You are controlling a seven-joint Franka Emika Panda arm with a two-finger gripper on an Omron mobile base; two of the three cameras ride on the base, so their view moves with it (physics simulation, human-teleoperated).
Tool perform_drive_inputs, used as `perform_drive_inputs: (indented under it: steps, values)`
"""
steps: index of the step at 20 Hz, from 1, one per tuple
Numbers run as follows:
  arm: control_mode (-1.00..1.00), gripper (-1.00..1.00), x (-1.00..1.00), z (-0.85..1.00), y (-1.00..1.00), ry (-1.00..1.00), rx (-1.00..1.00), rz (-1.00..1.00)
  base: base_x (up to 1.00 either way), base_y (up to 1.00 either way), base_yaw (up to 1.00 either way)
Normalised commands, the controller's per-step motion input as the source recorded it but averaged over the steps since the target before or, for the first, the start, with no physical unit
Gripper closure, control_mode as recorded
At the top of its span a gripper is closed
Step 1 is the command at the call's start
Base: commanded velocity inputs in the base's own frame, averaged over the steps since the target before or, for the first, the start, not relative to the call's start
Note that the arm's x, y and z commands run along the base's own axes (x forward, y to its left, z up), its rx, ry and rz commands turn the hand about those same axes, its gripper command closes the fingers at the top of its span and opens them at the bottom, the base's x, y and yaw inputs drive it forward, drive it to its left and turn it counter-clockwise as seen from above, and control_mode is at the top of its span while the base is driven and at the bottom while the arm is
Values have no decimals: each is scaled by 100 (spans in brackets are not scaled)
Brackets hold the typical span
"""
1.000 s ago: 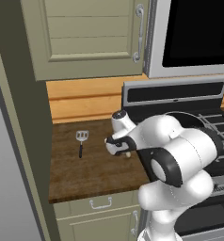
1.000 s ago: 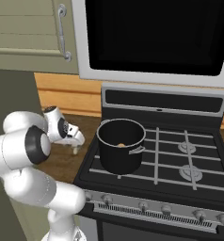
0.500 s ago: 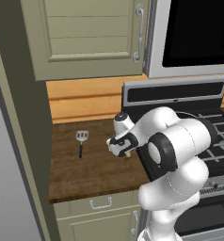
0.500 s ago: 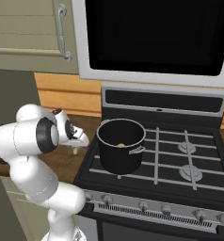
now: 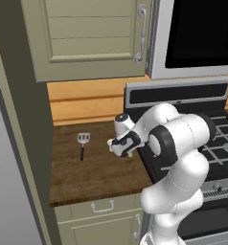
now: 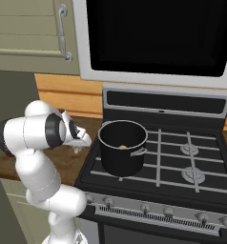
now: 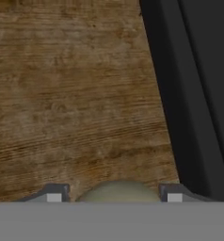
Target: Put the mushroom and squash in the pot. Retrieve the spatula and lightly stir the vegetables in the pot.
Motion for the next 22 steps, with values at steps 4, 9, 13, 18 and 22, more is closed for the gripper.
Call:
perform_drive_inputs:
  steps: [4,9,13,18,22]
  values:
    - [-100,100,-51,4,-1,-4,2,0,0,0,0]
    - [-100,100,-99,57,-15,-23,6,0,0,0,0]
    - [-100,100,-98,98,-32,-32,7,0,0,0,0]
    - [-100,100,-81,100,-43,-33,8,0,0,0,0]
    - [-100,100,-67,100,-21,-22,11,0,0,0,0]
